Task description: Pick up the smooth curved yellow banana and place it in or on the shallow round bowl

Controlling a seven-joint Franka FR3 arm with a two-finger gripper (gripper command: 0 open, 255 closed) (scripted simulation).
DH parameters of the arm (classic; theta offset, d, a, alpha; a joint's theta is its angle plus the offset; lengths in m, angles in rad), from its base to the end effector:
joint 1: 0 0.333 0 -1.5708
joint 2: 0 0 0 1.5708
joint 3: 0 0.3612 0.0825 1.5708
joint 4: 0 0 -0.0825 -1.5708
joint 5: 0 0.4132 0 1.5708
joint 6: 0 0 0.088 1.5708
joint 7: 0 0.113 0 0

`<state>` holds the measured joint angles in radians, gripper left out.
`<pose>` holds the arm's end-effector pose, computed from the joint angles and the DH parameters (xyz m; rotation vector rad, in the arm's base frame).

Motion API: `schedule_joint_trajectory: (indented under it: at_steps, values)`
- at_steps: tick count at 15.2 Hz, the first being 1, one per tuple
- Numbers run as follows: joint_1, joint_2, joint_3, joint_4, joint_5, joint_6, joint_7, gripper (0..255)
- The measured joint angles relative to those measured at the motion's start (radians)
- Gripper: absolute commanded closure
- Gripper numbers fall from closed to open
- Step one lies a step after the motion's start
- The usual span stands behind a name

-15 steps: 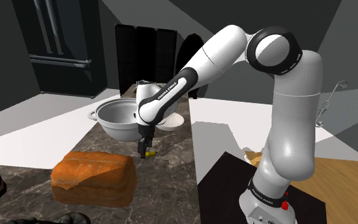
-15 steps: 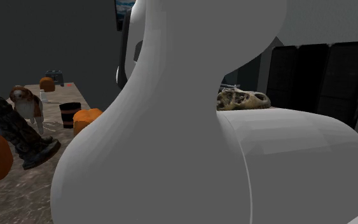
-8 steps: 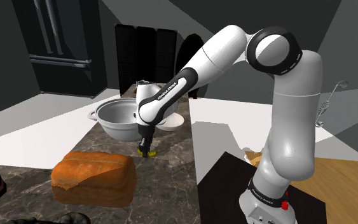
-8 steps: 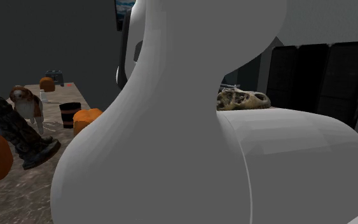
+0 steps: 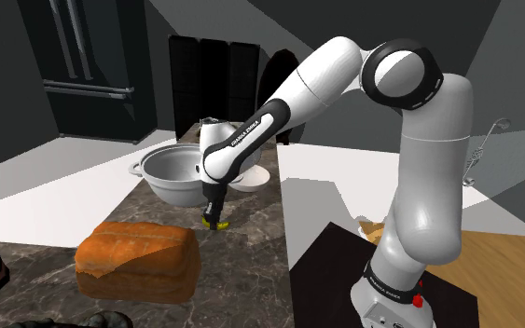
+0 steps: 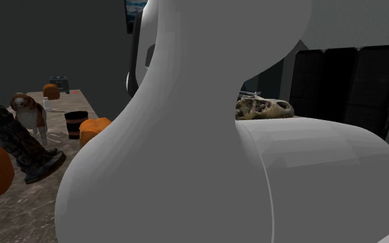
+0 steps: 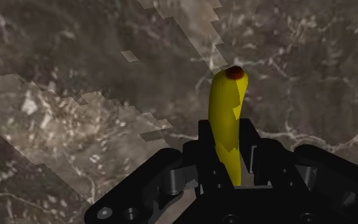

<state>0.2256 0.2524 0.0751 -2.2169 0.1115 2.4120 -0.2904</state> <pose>0.5475 0.1707 0.2729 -2.9536 -0.7604 0.0881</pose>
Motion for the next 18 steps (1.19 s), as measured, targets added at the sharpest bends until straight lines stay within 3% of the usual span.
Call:
schedule_joint_trajectory:
  at_steps: [18]
  values:
    - [-0.003,-0.154,-0.002,0.056,-0.005,-0.208,0.017,255]
